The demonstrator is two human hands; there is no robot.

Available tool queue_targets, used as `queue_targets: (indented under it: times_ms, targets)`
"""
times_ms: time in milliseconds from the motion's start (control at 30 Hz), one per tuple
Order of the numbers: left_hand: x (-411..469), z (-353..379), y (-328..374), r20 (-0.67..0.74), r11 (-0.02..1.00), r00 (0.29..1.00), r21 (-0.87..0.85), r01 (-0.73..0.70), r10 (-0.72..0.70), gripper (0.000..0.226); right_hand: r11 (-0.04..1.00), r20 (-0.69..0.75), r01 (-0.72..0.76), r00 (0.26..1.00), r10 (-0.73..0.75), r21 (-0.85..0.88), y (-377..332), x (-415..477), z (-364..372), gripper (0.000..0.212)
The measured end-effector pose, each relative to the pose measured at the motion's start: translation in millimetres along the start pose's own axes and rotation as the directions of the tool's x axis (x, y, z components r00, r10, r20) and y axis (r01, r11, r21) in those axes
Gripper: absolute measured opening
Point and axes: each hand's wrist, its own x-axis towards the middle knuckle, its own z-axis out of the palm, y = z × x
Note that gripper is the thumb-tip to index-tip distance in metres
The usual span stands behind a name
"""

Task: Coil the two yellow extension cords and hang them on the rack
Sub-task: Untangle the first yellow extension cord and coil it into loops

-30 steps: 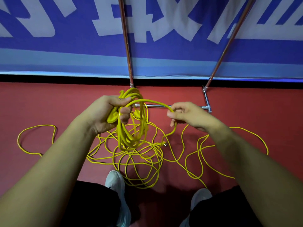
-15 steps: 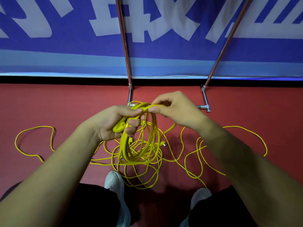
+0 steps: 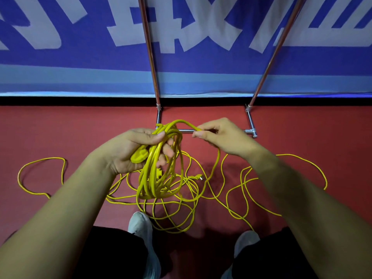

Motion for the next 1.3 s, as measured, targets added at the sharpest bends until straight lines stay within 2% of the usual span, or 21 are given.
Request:
queue_targets:
  times_ms: [67,133,267,367,433,567,633,733,833,967,1033,1100,1233,1300]
  targets:
    - [-0.7,-0.8,1.4,0.121,0.991,0.993,-0.132,0.023,-0.006,0.029,0.999,-0.035,0.026,0.999,-0.027,-0.030,-1.8,0.8,1.1,0.019]
    - [-2.9,-1.3,2.0,0.165,0.989,0.986,-0.146,0.025,-0.001,0.024,0.999,-0.090,0.034,0.995,-0.035,-0.021,-2.0,3.6,1.3,0.017]
    - [-11.9,11.7,8.0,0.148,0.992,0.988,-0.121,-0.034,0.052,0.028,1.000,-0.165,0.016,0.986,-0.013,0.014,9.9,11.3,-2.3,0.012]
    - [-15.0,14.5,13.2,0.119,0.988,0.987,-0.124,-0.093,0.108,0.028,0.992,-0.215,-0.013,0.976,-0.013,-0.122,35.0,14.3,-4.0,0.012]
    - [-15.5,11.1,16.0,0.136,0.970,0.975,-0.193,-0.147,0.175,0.022,0.981,-0.222,-0.070,0.975,0.029,-0.180,53.9,14.1,-5.9,0.016]
    - [-12.2,5.3,19.0,0.150,0.919,0.961,-0.356,-0.168,0.234,0.017,0.981,-0.124,-0.188,0.976,0.180,-0.053,79.4,8.3,1.7,0.016]
    - [-10.3,3.6,19.2,0.073,0.915,0.969,-0.352,-0.197,0.237,0.018,0.962,-0.088,-0.270,0.960,0.267,-0.031,93.2,7.5,12.6,0.012]
    - [-11.1,3.9,20.4,-0.033,0.911,0.966,-0.325,-0.252,0.256,0.019,0.910,-0.111,-0.414,0.904,0.412,0.008,106.0,6.1,25.7,0.025]
    - [-12.6,2.8,21.5,-0.110,0.903,0.959,-0.323,-0.283,0.261,0.020,0.859,-0.137,-0.487,0.851,0.507,0.159,107.2,3.9,34.8,0.023]
    - [-14.4,0.0,24.7,-0.158,0.900,0.945,-0.297,-0.321,0.285,0.018,0.799,-0.225,-0.515,0.777,0.588,0.310,98.9,-1.6,40.3,0.038]
    - [-15.0,0.5,26.0,-0.193,0.899,0.937,-0.280,-0.337,0.291,0.016,0.775,-0.207,-0.527,0.764,0.612,0.349,92.4,-1.4,38.6,0.040]
    - [-14.6,1.7,27.3,-0.231,0.893,0.927,-0.277,-0.355,0.296,0.017,0.760,-0.162,-0.542,0.766,0.623,0.360,86.3,2.3,38.9,0.034]
    - [-13.3,3.7,28.2,-0.229,0.891,0.928,-0.284,-0.354,0.295,0.019,0.684,-0.119,-0.540,0.737,0.666,0.490,84.0,9.1,44.6,0.022]
    - [-12.2,5.9,26.6,-0.230,0.902,0.930,-0.263,-0.342,0.286,0.017,0.701,-0.142,-0.555,0.730,0.669,0.448,87.3,7.5,48.2,0.017]
